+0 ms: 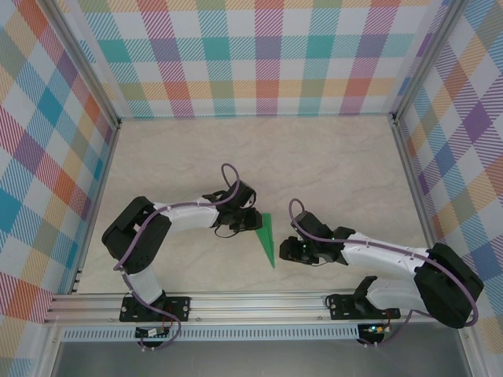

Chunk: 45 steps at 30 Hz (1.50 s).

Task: Fold a paper plane with a square sheet of paper (pick it up from the middle)
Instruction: Turn over the paper at the center of the table.

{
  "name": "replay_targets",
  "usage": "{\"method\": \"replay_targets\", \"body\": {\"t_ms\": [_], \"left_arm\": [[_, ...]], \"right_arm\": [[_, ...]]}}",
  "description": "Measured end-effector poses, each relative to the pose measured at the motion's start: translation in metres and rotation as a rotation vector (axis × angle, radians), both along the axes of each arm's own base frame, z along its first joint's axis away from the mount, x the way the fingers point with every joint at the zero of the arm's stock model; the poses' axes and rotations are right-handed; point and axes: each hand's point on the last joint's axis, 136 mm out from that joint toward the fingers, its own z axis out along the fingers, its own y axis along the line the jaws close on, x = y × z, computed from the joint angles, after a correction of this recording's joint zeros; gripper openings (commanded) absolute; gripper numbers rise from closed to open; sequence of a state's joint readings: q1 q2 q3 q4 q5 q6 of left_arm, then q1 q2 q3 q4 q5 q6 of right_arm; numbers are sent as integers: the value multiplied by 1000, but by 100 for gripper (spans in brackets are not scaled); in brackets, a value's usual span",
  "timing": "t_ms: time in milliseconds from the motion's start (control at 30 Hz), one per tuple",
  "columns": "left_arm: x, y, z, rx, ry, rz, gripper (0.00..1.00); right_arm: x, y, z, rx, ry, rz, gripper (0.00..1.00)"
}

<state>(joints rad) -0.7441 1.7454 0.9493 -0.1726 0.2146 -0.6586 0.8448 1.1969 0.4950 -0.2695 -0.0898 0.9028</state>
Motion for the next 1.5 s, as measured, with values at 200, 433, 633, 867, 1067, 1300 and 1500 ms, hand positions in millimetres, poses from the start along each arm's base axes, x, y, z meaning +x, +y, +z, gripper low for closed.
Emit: {"method": "replay_targets", "body": {"t_ms": [200, 433, 633, 867, 1067, 1300, 1500], "left_arm": [[-2, 2, -1, 7, 11, 3, 34], [-5, 12, 21, 26, -1, 57, 64], [-14, 3, 44, 90, -11, 113, 77], [-23, -29, 53, 204, -25, 112, 72], [-32, -9, 37, 315, 19, 160, 68], [-34, 3, 34, 360, 27, 202, 42], [-36, 12, 26, 381, 36, 221, 17]], "right_arm": [[19, 18, 12, 115, -18, -41, 39], [20, 12, -3, 109, 27, -98, 41], [17, 3, -5, 93, 31, -130, 45], [20, -2, 5, 99, 0, -148, 48], [20, -6, 6, 89, -2, -158, 49], [20, -5, 6, 93, -5, -153, 52], [19, 2, 8, 109, -5, -102, 54]]}}
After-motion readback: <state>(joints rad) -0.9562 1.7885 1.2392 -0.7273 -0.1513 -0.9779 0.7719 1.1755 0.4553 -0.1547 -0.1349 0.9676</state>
